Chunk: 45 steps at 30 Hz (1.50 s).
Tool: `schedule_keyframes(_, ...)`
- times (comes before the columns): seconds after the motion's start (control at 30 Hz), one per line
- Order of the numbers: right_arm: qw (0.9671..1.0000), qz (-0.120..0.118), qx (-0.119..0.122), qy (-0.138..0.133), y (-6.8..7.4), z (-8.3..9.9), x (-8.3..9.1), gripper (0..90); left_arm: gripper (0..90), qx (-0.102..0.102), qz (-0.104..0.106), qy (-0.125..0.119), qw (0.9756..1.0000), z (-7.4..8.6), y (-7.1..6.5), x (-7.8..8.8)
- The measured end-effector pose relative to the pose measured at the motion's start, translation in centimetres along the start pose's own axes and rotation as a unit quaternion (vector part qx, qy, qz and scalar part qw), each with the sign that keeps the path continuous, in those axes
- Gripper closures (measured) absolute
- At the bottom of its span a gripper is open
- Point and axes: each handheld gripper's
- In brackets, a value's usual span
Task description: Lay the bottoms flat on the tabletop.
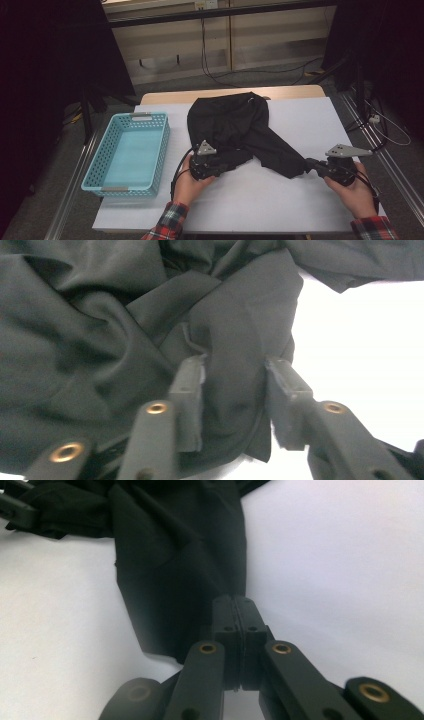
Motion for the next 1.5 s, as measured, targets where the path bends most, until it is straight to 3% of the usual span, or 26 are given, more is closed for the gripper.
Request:
schedule_keyframes(0.03, 1.0, 0.001, 0.003, 0.002, 0.0, 0.0, -0.1, 89.7, 73.3, 0.004, 0.0, 0.001, 1.0, 0.0, -0.1, 0.0)
schedule_keyframes(0.17, 1.0, 0.003, -0.005, 0.002, -0.5, 0.2, -0.5, 89.8, 81.9, 0.01, 0.001, 0.004, 0.9999, -0.3, 0.0, 0.3)
schedule_keyframes(0.23, 0.9999, 0.002, -0.011, -0.003, -0.8, 0.2, -0.4, 89.8, 82.6, 0.015, 0.003, 0.0, 0.9999, -0.4, 0.2, 0.6)
schedule_keyframes(0.3, 0.9998, 0.004, -0.017, -0.009, -1.0, 0.2, -0.2, 89.7, 83.1, 0.037, -0.002, -0.026, 0.999, -1.0, 1.0, 2.4)
schedule_keyframes(0.37, 0.9997, 0.006, -0.019, -0.014, -1.2, 0.3, 0.0, 89.5, 83.1, 0.042, -0.019, -0.044, 0.998, -1.2, 1.5, 3.5)
schedule_keyframes(0.5, 0.9998, 0.008, -0.016, -0.011, -1.4, 0.3, -0.2, 84.3, 83.1, 0.064, -0.019, -0.055, 0.9963, -1.0, 2.5, 4.5)
schedule_keyframes(0.63, 0.9997, -0.009, 0.016, -0.018, 0.1, -0.6, -0.7, 76.0, 83.0, 0.064, -0.02, -0.052, 0.9964, -0.8, 2.5, 4.3)
schedule_keyframes(0.7, 0.9994, -0.018, 0.021, -0.021, 0.7, -0.9, -0.9, 75.6, 82.5, 0.061, -0.018, -0.052, 0.9966, -0.8, 2.4, 4.4)
schedule_keyframes(0.73, 0.9981, -0.044, 0.034, -0.026, 2.1, -1.6, -1.5, 74.3, 82.0, 0.058, -0.022, -0.056, 0.9965, -0.8, 2.2, 4.4)
schedule_keyframes(0.77, 0.9976, -0.051, 0.041, -0.022, 2.8, -1.9, -2.0, 72.9, 81.8, 0.06, -0.017, -0.054, 0.9966, -0.7, 2.1, 4.4)
schedule_keyframes(0.9, 0.9934, -0.087, 0.074, 0.002, 5.4, -2.7, -4.3, 75.5, 75.4, 0.056, -0.018, -0.056, 0.9967, -0.5, 2.0, 4.2)
schedule_keyframes(1.0, 0.991, -0.099, 0.088, 0.019, 6.3, -3.0, -5.4, 76.3, 75.2, 0.058, -0.011, -0.056, 0.9967, -0.3, 1.9, 4.3)
schedule_keyframes(1.1, 0.99, -0.096, 0.1, 0.029, 6.7, -3.2, -7.3, 76.6, 56.4, 0.054, -0.024, -0.068, 0.996, -0.2, 1.9, 4.4)
schedule_keyframes(1.13, 0.9895, -0.104, 0.097, 0.027, 6.8, -3.3, -7.5, 76.6, 55.7, 0.054, -0.024, -0.068, 0.996, -0.2, 1.9, 4.4)
schedule_keyframes(1.27, 0.9898, -0.092, 0.105, 0.029, 7.0, -3.6, -8.1, 74.9, 41.0, 0.048, -0.023, -0.068, 0.9963, -0.1, 1.8, 4.1)
schedule_keyframes(1.3, 0.9893, -0.094, 0.107, 0.033, 7.1, -3.6, -8.3, 75.6, 41.0, 0.046, -0.024, -0.068, 0.9963, -0.1, 1.8, 4.0)
schedule_keyframes(1.33, 0.9894, -0.077, 0.117, 0.036, 7.2, -3.6, -8.8, 75.9, 37.9, 0.044, -0.027, -0.066, 0.9964, -0.1, 1.7, 3.8)
schedule_keyframes(1.5, 0.9925, -0.065, 0.098, 0.032, 6.7, -3.9, -9.4, 80.1, 34.7, 0.046, -0.031, -0.068, 0.9961, 0.0, 1.8, 4.0)
Point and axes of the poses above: each handheld gripper's, and its own axes: x roughly backward along the jaws, z roughly out of its underside, y roughly to its left, and after that the axes turned 5 degrees about y, right-handed
